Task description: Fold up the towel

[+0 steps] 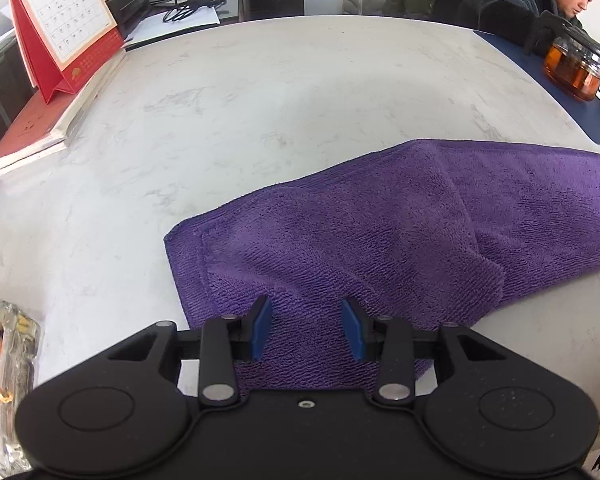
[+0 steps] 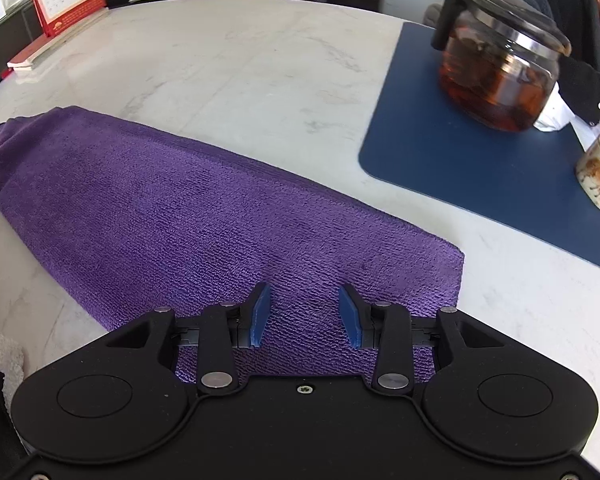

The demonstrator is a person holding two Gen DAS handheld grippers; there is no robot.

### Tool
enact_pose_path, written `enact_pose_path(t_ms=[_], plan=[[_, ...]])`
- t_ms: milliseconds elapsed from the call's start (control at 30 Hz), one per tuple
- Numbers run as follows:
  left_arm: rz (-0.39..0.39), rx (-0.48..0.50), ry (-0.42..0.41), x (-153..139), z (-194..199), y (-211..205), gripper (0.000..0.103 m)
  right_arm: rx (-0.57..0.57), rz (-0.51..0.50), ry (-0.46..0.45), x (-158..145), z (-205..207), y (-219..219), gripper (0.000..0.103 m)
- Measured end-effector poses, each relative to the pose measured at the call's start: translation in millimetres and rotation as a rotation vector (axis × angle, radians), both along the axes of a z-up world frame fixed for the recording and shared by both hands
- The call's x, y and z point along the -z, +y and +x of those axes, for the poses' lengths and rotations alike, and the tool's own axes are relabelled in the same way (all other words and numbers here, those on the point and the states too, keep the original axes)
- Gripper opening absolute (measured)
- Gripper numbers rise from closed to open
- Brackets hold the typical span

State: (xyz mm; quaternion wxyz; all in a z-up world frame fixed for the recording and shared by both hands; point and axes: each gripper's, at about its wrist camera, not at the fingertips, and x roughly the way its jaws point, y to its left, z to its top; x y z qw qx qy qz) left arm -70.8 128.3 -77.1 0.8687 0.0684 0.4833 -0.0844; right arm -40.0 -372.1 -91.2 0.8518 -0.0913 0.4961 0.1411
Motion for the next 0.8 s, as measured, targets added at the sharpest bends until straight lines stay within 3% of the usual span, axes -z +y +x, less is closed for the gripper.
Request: enact_pose_path(t_ms=[133, 467, 533, 633, 800], plan=[[0.020, -0.016, 0.000, 1.1, 2.8, 22.6, 0.045, -0.012, -0.028, 0.020, -2.8, 1.7, 7.6, 0.039], [0.061, -0.087, -0.022, -4.1, 19.4, 67.2, 0.044, -0.026, -0.136, 0.066, -4.5, 9.0, 26.1, 0.041], [0.042, -0.107, -0.046, -12.1, 22.1, 74.7, 0.044, -0.016, -0.153, 0.078, -4.6, 9.7, 29.5, 0.041], [-0.061, -0.120, -0.090, -28.3, 27.1, 85.7, 0.044, -0.018, -0.188, 0.107, -6.1, 18.7, 38.4, 0.041], [-0.097, -0.080, -0.093, -27.5, 48.1, 82.1, 0.044, -0.110, -0.127, 0.032, -40.2, 39.5, 83.1, 0.041]])
